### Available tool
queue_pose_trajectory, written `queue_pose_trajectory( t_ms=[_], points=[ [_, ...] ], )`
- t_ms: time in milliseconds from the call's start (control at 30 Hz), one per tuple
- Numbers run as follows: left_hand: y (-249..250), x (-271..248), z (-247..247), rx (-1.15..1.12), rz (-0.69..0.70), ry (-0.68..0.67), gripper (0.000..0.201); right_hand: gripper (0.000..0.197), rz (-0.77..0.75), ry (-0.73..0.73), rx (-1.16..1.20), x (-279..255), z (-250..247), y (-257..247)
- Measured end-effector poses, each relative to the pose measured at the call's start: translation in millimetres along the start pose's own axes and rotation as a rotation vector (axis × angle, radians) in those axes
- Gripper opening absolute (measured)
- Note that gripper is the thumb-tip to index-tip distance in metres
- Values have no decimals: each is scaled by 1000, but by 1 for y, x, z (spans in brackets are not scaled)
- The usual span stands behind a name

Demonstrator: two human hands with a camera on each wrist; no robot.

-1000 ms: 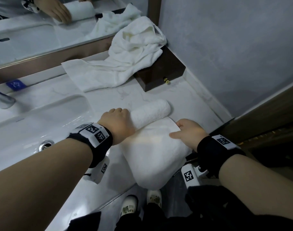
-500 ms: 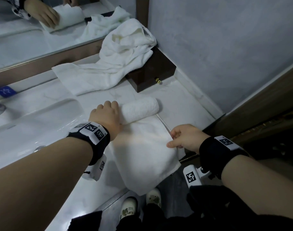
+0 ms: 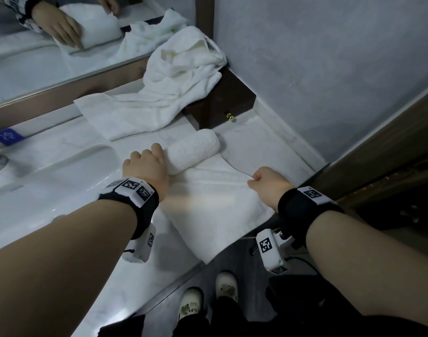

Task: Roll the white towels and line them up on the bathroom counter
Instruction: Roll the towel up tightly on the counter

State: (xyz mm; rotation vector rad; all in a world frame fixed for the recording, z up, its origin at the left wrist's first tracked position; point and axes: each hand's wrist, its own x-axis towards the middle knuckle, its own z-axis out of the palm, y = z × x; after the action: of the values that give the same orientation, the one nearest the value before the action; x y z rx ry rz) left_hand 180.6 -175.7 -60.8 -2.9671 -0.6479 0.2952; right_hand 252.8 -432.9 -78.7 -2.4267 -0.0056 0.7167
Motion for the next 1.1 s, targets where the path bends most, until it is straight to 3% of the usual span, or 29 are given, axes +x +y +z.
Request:
queue_pose_trajectory(
  t_ms=[100, 200, 367, 467, 600, 767, 967, 1100],
  points=[
    [2, -1, -2, -25, -27, -22, 42, 14, -27, 91, 88, -3, 2, 4],
    [8, -3, -6, -10, -50, -54, 44, 10, -99, 75, 130, -8, 6, 10],
    [19, -9, -8, 3, -82, -60, 45, 39, -186, 19, 200, -14, 9, 15],
    [21, -13, -10, -56, -82, -71, 47, 45, -241, -41, 286, -20, 11, 15],
    [22, -14, -8, -119, -52, -136, 57, 42, -291, -22, 228, -22, 14, 20],
    [13, -11, -13, -143, 27, -193, 32, 43, -256, -13, 125, -18, 14, 22],
    [23, -11, -20, -110, -69, -204, 38, 56, -305, -40, 150, -15, 13, 27],
    [29, -1, -25, -127, -92, -204, 40, 48, -335, -28, 163, -15, 19, 29]
  ],
)
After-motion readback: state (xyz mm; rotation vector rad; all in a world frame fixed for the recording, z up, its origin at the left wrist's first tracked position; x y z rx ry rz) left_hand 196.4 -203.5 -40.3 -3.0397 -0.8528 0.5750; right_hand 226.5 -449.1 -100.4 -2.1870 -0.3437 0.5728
